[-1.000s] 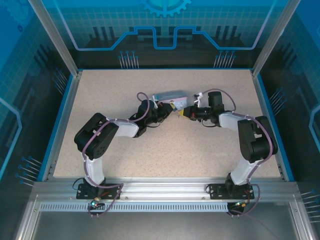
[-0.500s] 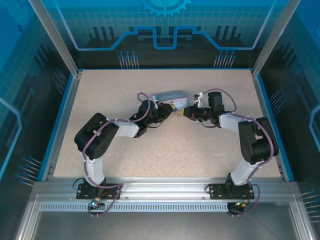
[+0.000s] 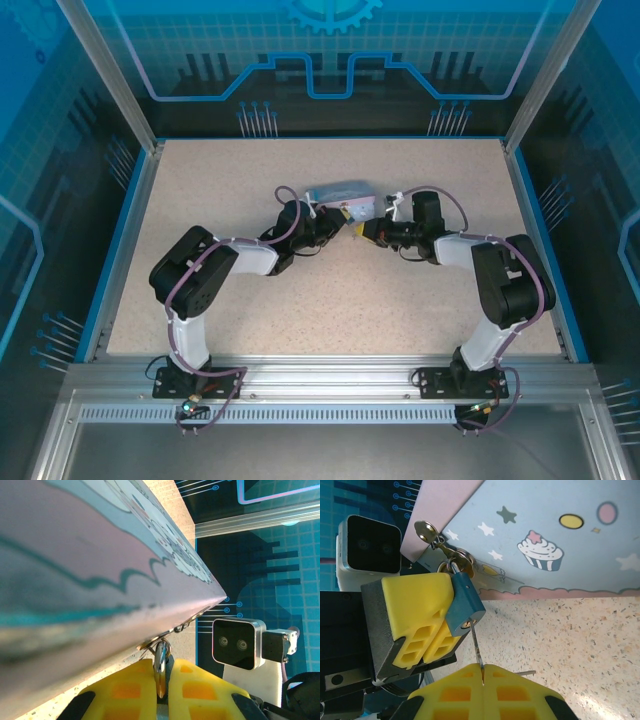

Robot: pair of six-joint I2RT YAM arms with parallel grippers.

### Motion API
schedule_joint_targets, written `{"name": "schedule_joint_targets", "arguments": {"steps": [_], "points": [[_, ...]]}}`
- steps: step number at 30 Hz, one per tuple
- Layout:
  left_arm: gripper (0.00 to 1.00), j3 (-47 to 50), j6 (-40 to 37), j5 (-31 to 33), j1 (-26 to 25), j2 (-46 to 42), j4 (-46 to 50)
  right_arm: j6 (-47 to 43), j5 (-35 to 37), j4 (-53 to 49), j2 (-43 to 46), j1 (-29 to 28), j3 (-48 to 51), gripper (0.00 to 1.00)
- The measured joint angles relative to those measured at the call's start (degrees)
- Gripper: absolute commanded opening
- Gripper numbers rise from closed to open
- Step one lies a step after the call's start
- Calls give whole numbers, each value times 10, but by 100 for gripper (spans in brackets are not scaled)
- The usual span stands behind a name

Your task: Unlock a padlock with a key

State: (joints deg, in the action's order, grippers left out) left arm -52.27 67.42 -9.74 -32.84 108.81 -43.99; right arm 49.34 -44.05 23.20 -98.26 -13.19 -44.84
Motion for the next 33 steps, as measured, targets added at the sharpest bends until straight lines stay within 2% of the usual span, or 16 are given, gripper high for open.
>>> {"name": "schedule_joint_targets", "arguments": {"steps": [8,16,33], "points": [[0,0,-1,0,0,0,-3,11,1,9,-2,0,0,0],[0,0,-5,-3,0,0,0,-52,6,-39,-1,0,-13,0],[0,0,-34,-13,0,1,2,-68,2,-47,9,9,-10,0]]}}
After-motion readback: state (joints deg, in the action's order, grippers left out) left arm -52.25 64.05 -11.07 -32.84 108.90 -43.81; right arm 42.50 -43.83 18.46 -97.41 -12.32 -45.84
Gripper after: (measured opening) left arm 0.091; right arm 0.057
